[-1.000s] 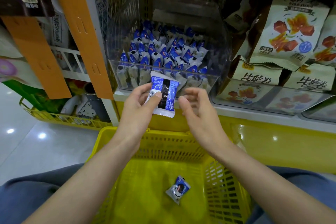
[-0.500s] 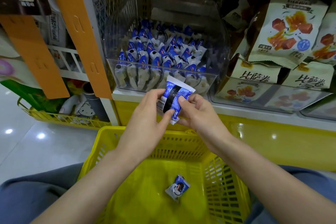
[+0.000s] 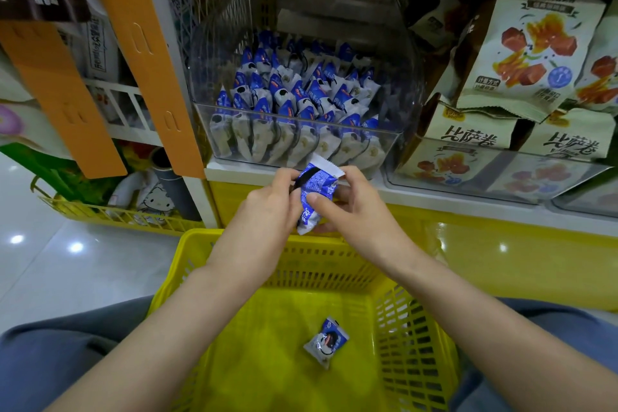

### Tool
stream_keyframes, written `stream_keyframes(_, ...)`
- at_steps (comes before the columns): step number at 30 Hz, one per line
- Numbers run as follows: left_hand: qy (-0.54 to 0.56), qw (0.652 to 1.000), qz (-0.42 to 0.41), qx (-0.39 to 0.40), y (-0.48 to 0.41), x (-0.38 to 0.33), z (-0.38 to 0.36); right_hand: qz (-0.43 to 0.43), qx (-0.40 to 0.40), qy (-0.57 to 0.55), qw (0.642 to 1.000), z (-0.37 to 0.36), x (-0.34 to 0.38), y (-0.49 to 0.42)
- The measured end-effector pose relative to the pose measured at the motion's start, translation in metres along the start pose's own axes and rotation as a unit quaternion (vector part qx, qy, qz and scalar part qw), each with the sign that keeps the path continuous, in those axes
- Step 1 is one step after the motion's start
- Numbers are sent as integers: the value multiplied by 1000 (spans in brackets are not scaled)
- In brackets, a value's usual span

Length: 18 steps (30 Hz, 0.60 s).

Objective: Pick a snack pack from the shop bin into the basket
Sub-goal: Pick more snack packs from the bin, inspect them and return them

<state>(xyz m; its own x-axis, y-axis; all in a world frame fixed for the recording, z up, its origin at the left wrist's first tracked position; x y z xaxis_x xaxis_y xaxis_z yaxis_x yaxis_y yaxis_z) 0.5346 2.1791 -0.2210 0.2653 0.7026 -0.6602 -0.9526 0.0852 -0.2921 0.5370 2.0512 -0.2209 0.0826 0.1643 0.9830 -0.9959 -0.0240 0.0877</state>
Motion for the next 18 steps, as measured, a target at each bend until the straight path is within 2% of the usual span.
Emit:
stream_keyframes(3,-52,998,-30,-5,0,0,2,1,16,1,1000,-2,-3,0)
stream_keyframes(7,-65,998,-25,-3,0,1,3,15,19,22,999,-2,-5,0)
stream_keyframes(13,-120,991,-63,-22,-2,-3,6,84,30,168,982,-3,-10,3)
stream_keyframes(18,-95,993,-57,-34,-1,-2,5,119,28,208,971,-3,-9,5)
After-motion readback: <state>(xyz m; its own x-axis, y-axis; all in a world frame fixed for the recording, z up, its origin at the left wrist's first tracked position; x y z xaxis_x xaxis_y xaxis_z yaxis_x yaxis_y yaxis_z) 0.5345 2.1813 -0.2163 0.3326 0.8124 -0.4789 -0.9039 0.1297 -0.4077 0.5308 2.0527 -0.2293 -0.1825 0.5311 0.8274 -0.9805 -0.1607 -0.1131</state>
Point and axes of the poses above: each hand's wrist, its own y-axis away from the middle knuckle, its own z-axis out of the back of the hand, x = y × z, the point moved 3 cm from there along -y, towards the middle knuckle, and after that the axes turned 7 degrees about -x, right-handed, at the moved point
